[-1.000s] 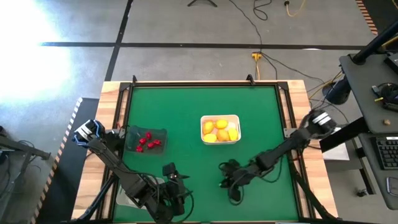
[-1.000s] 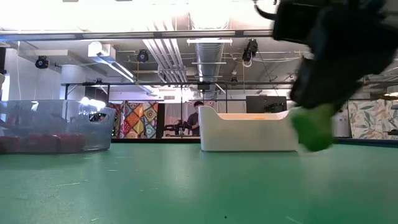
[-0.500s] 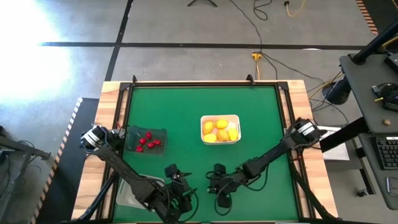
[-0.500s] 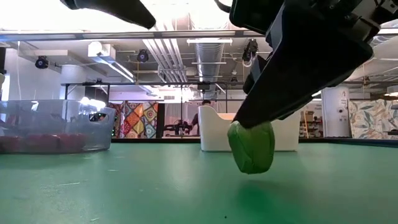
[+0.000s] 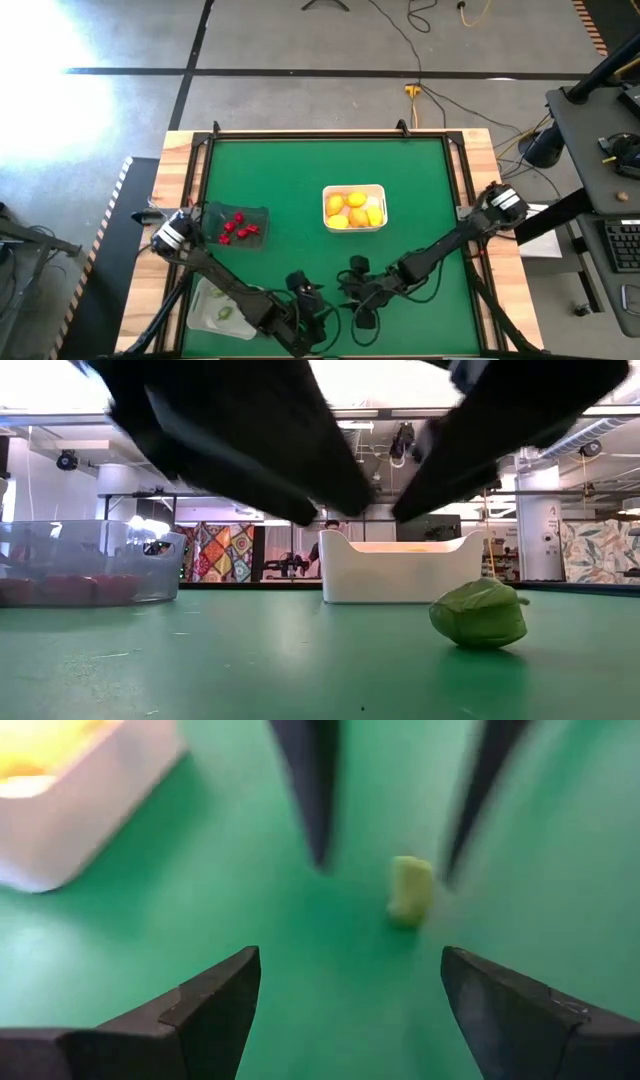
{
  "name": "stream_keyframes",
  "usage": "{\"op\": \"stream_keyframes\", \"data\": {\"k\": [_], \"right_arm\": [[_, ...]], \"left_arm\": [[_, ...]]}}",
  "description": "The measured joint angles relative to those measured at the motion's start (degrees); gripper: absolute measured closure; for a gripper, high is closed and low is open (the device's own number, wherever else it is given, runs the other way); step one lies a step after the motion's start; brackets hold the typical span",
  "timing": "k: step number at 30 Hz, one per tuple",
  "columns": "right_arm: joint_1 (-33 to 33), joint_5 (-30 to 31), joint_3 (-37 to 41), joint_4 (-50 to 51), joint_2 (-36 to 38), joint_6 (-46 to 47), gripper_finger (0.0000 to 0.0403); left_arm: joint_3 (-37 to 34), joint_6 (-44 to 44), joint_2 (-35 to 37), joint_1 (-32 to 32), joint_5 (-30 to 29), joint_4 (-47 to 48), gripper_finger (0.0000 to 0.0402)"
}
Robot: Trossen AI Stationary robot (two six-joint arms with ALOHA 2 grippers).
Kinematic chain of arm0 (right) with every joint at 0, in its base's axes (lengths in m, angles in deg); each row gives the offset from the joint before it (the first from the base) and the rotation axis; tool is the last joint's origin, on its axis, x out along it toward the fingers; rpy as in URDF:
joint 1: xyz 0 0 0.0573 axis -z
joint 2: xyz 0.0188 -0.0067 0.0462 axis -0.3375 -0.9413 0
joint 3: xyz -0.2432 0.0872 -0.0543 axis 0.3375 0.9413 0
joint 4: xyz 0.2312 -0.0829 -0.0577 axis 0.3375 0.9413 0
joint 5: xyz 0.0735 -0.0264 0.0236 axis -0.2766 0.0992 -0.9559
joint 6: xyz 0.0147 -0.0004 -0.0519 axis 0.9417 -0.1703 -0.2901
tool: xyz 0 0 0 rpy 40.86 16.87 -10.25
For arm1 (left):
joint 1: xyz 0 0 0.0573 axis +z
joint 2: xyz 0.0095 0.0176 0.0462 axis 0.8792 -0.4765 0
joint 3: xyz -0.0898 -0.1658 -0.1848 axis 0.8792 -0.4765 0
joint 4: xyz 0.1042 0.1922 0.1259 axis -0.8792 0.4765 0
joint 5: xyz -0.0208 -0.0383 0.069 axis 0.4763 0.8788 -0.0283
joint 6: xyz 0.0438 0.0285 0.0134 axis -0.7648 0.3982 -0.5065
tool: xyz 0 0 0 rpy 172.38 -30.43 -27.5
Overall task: Sort produce into baskets
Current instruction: Put the green chili pepper into the gray bin
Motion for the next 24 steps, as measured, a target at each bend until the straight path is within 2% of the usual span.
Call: {"op": "stream_keyframes", "data": {"k": [6,9,11,13,16,20,24], "right_arm": [[-4.98,11.79,0.10,13.57,4.36,6.01,0.0163],[-7.60,17.06,0.09,17.59,5.80,9.87,0.0156],[-8.82,19.67,0.15,18.76,6.12,12.01,0.0153],[-9.87,21.13,0.15,19.38,6.33,13.60,0.0152],[-10.60,21.74,0.17,19.79,6.40,14.62,0.0153],[-11.02,21.76,0.17,20.85,6.42,14.82,0.0160],[-11.02,21.77,0.17,22.90,6.58,15.59,0.0171]], "left_arm": [[0.65,-8.62,-6.40,1.50,1.02,-14.02,0.0107],[1.83,-12.67,-9.24,2.45,-0.41,-18.45,0.0104],[2.29,-16.42,-11.28,3.26,1.00,-21.63,0.0101],[2.95,-18.24,-12.97,4.35,4.78,-24.54,0.0100],[3.21,-17.12,-14.00,6.03,7.19,-25.94,0.0103],[3.23,-18.15,-14.33,6.28,5.27,-26.36,0.0128],[3.21,-20.15,-14.40,6.09,3.81,-26.12,0.0179]]}}
